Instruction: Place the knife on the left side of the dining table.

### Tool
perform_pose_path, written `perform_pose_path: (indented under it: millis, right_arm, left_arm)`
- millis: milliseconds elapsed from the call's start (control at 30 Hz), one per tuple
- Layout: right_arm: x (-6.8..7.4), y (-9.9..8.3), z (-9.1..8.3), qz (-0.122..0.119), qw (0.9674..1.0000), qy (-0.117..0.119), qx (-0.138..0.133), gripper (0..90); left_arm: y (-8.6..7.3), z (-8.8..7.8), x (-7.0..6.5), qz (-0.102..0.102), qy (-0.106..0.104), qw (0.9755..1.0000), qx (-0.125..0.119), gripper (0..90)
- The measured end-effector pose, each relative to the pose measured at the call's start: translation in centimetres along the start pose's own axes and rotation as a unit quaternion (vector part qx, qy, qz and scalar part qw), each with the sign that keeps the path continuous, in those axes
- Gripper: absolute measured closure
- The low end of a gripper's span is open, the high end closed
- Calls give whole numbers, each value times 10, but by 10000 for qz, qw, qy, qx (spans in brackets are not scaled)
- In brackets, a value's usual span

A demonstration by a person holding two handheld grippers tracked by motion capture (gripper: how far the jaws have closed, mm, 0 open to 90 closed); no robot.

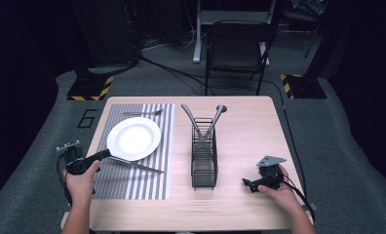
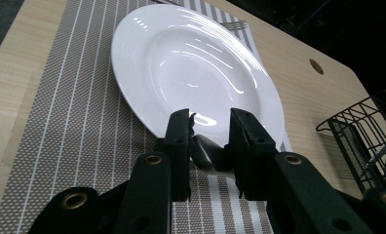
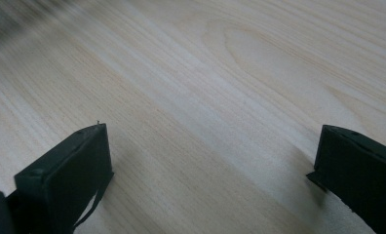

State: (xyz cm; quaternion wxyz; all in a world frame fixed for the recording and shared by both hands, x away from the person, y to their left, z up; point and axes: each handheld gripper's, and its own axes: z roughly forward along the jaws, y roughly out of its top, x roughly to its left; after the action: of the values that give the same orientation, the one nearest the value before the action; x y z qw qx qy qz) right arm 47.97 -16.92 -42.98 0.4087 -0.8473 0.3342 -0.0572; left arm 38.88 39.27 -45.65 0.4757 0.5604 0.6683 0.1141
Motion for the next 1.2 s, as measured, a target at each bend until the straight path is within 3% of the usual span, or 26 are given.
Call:
perform_pose_path:
  millis: [67,133,167,200,333,733,867,900,1200]
  right_arm:
    - [0,0,0,0,10000,0,0,0]
    - [0,0,0,-1,10000,1,1,0]
    - [0,0,0,1,10000,1,-1,0]
    - [0,0,0,2,10000,1,1,0]
    - [0,0,0,0,10000,2,1,0]
    - [0,0,0,2,10000,-1,1,0]
    - [0,0,0,2,10000,2,2,0]
    - [0,0,0,2,10000,0,1,0]
    - [0,0,0,0,10000,1,1,0]
  left_arm:
    - [-4,0,5,9,34,10000,18,701]
    - [-6,2,7,-140,63,9999,-25,699]
    - [-7,2,9,-78,74,9999,-7,698]
    - [-8,2,9,-160,90,9998,-20,697]
    - [-12,3,11,-140,182,9997,-50,692]
    - [-23,8,20,-486,503,9975,-10,682]
    - [-25,10,23,-447,534,9976,10,678]
    - [-26,11,23,-530,555,9970,20,677]
    - [-28,13,31,-627,504,9967,83,685]
